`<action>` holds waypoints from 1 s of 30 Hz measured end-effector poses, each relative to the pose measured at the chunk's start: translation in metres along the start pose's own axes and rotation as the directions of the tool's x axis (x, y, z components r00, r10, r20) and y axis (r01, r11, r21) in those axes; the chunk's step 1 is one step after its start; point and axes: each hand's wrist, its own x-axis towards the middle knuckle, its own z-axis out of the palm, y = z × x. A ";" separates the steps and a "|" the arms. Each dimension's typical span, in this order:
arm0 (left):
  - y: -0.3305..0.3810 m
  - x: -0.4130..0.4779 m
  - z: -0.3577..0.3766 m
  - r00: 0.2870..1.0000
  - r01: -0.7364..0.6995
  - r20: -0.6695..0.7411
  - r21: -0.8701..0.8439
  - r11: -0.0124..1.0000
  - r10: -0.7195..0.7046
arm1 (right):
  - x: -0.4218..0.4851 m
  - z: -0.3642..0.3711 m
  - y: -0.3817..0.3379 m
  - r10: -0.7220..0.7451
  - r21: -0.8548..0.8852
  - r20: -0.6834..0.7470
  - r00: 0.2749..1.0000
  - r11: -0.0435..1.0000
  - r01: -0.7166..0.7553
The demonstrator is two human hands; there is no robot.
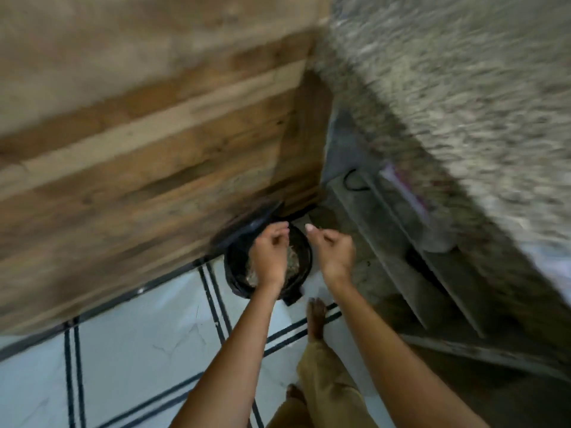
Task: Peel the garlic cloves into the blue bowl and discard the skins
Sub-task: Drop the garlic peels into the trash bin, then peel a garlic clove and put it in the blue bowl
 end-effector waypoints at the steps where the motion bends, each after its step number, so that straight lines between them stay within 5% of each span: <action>1: 0.042 -0.024 0.004 0.997 -0.073 -0.024 -0.064 0.995 0.072 | -0.023 -0.032 -0.028 -0.079 0.062 -0.063 0.995 0.995 0.083; 4: 0.153 -0.110 0.030 0.956 -0.273 0.046 -0.236 0.933 0.291 | -0.086 -0.138 -0.086 -0.212 0.095 -0.321 0.923 0.963 0.254; 7: 0.213 -0.204 0.085 0.855 -0.326 0.310 -0.304 0.895 0.416 | -0.134 -0.247 -0.090 -0.148 0.102 -0.545 0.825 0.965 0.240; 11: 0.239 -0.344 0.168 0.522 -0.341 0.744 -0.267 0.901 0.418 | -0.202 -0.385 -0.047 0.052 0.160 -0.745 0.665 0.982 0.102; 14: 0.238 -0.440 0.216 0.302 -0.421 0.859 -0.268 0.866 0.413 | -0.265 -0.470 -0.005 0.167 0.216 -0.846 0.506 0.976 0.039; 20: 0.223 -0.509 0.276 0.281 -0.775 0.743 -0.197 0.600 0.607 | -0.401 -0.602 0.079 0.122 0.099 -0.978 0.167 0.985 -0.140; 22: 0.219 -0.500 0.290 0.215 -0.884 0.805 -0.081 0.461 0.553 | -0.420 -0.636 0.105 0.160 0.096 -0.959 0.232 0.959 -0.265; 25: 0.206 -0.492 0.292 0.124 -0.960 0.832 -0.037 0.278 0.540 | -0.421 -0.657 0.137 0.178 0.021 -0.882 0.437 0.939 -0.342; 30: 0.227 -0.502 0.279 0.106 -0.958 0.765 -0.093 0.273 0.635 | -0.411 -0.662 0.151 0.123 -0.116 -0.818 0.562 0.922 -0.369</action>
